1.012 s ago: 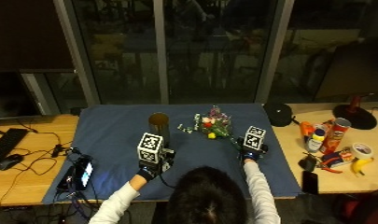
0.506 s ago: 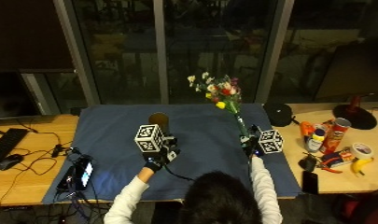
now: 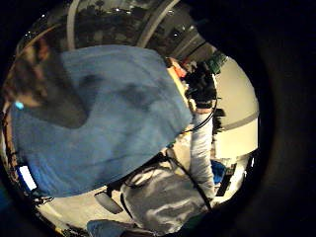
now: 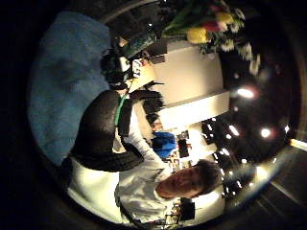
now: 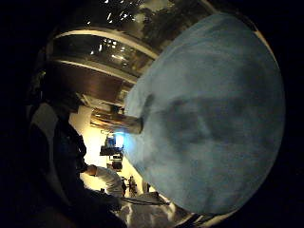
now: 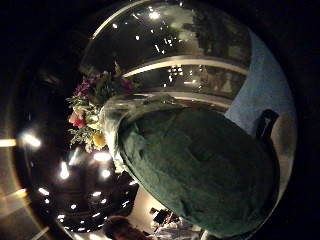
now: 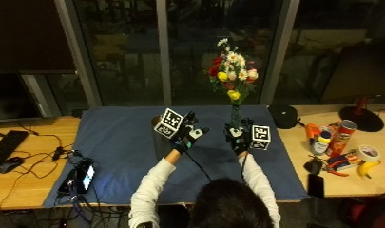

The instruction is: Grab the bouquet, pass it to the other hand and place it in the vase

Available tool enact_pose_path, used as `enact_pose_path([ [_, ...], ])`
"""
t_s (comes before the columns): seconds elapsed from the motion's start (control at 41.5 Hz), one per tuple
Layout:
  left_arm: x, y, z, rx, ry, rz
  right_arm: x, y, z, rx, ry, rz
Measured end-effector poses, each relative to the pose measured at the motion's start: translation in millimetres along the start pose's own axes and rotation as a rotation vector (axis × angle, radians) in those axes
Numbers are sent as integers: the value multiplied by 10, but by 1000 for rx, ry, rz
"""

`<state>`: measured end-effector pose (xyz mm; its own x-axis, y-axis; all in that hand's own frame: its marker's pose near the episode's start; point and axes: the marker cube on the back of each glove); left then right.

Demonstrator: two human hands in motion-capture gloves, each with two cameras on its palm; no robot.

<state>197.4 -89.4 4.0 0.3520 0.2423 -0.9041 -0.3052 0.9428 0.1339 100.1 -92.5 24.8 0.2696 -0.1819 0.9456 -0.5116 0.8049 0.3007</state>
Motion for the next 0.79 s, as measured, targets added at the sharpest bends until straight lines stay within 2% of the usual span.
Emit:
enact_pose_path([
  [0.193,216,-290,81,-95,228,-6,131,22,412,-122,-134,-35],
  [0.41,419,-456,227,-69,311,64,199,148,926,-150,-150,-66],
  [0.554,471,-559,274,19,415,30,136,307,1222,-180,-170,-79],
  [0.626,458,-584,248,114,466,2,123,356,1289,-182,-141,-98],
  [0.795,443,-555,136,322,448,-9,237,345,1380,-225,-115,-143],
])
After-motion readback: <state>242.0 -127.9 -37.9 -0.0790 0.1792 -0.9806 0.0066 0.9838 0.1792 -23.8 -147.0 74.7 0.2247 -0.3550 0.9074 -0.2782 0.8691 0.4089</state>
